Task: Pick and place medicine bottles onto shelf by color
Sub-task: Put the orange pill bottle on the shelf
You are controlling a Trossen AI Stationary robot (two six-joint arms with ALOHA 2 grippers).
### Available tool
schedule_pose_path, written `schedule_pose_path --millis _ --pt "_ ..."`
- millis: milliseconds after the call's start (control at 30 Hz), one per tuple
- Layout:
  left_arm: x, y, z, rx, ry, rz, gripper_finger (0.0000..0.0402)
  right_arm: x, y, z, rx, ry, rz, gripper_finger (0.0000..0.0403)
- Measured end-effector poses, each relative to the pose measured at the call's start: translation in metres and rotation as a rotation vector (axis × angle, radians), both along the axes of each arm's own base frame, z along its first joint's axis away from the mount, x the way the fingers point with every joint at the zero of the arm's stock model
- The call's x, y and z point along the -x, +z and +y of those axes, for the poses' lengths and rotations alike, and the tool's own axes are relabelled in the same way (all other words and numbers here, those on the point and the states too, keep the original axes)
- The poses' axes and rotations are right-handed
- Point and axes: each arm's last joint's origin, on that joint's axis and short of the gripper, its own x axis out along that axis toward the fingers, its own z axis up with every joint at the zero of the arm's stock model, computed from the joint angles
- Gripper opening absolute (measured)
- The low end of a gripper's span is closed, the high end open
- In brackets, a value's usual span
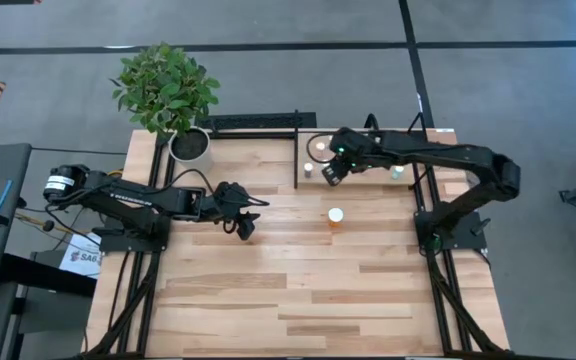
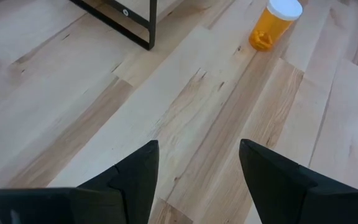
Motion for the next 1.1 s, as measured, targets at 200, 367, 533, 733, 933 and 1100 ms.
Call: schedule_pose_path --millis 200,367,533,733,933,1100 --pt "0.0 0.001 0.0 0.006 -0.008 0.0 0.021 0.024 0.023 0.023 -0.103 0.053 -0.026 0.0219" --pt "0.009 0.021 -0.001 -0.026 -0.144 0.11 0.021 0.041 0.032 0.045 -0.132 0.105 0.02 0.0219" --pt "0.042 0.045 0.0 -0.051 -0.16 0.227 0.021 0.049 0.032 0.06 -0.133 0.149 0.099 0.0215" --pt "0.103 0.064 -0.003 0.02 -0.113 0.098 0.021 0.051 0.01 0.075 -0.096 0.186 0.201 0.0211" --pt "0.147 0.056 -0.003 0.101 -0.066 -0.289 0.021 0.052 -0.006 0.084 -0.124 0.16 0.23 0.0205" --pt "0.163 0.026 -0.001 0.073 -0.044 -0.511 0.021 0.05 -0.005 0.088 -0.131 0.141 0.19 0.0198"
